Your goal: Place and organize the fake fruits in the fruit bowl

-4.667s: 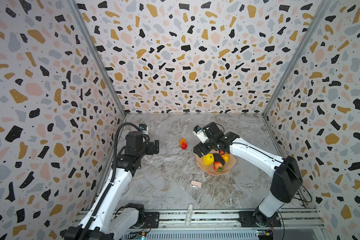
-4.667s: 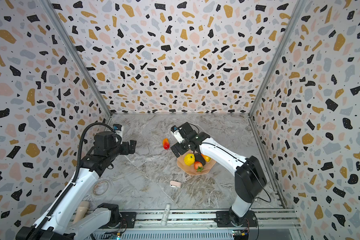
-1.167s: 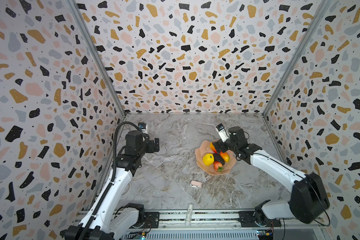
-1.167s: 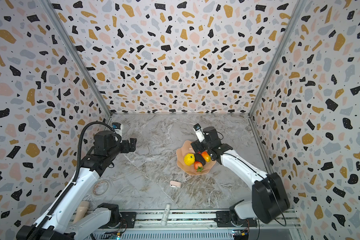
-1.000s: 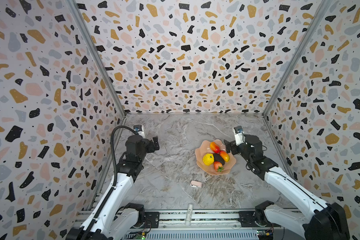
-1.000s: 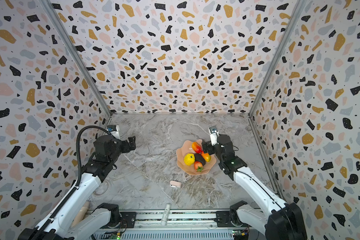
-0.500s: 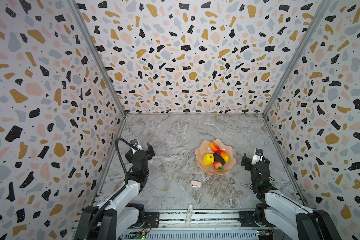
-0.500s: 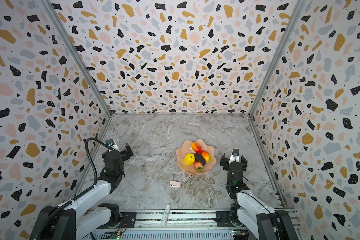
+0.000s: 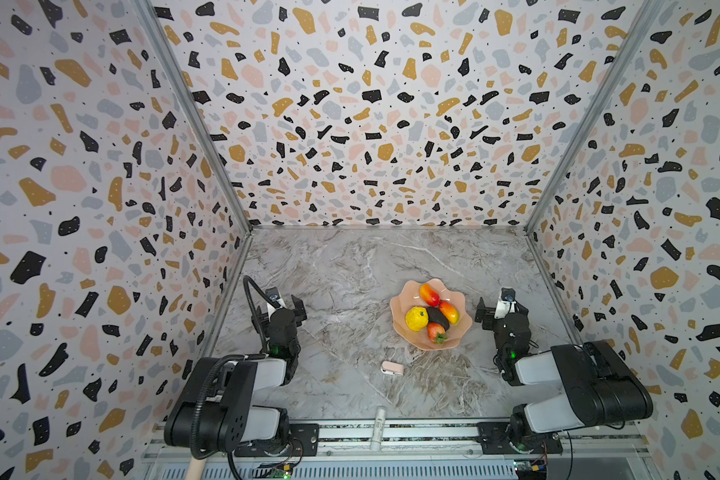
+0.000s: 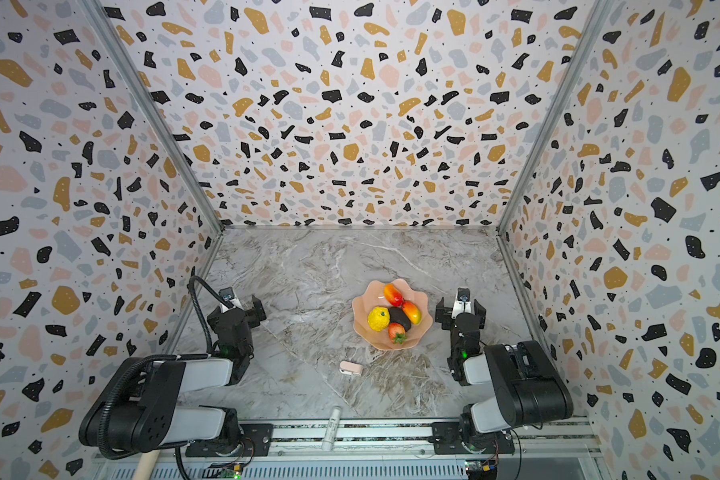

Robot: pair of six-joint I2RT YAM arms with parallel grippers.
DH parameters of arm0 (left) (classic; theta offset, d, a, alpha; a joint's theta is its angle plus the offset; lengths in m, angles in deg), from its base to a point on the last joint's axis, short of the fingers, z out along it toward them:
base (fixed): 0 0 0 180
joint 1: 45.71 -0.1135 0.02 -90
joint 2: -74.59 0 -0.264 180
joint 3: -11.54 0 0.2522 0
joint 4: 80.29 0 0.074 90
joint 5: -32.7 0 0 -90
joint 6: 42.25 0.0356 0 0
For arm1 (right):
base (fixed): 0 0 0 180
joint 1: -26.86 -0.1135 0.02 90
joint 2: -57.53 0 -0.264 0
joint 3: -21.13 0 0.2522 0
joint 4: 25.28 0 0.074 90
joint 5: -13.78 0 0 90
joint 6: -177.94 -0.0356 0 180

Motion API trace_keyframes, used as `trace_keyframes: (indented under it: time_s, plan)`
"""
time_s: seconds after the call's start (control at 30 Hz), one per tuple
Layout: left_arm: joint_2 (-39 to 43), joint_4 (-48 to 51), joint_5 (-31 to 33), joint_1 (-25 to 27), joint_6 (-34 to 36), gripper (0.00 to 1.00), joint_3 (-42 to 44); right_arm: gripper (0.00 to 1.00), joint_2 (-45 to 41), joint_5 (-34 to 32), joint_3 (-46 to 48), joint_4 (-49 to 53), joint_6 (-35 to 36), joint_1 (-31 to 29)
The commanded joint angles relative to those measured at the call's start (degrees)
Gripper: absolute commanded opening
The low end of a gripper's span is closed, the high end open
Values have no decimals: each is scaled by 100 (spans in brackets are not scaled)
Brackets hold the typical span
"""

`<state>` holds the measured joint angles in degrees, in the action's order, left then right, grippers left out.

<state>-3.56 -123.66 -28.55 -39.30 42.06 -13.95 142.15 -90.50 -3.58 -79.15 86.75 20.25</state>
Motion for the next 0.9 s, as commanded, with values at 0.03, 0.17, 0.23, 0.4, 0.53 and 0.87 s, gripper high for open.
trace_keyframes:
  time_s: [0.03, 0.17, 0.23, 0.4, 0.53, 0.87]
  plan:
    - [-267, -1204, -495, -26, 307, 100, 177, 99, 113, 891, -128, -369, 115, 195]
    - [-244, -1050, -537, -27, 328, 100, 144, 99, 90, 901, -124, -352, 119, 195]
    - [-227, -1025, -562, -26, 334, 100, 145, 99, 64, 905, -102, -350, 126, 195]
    - [-231, -1085, -555, -29, 337, 99, 170, 99, 72, 908, -97, -365, 127, 194]
    - [-175, -1131, -563, -26, 341, 100, 215, 99, 65, 905, -100, -357, 132, 195]
    - [-166, -1141, -556, -26, 346, 100, 232, 99, 77, 901, -110, -355, 125, 192]
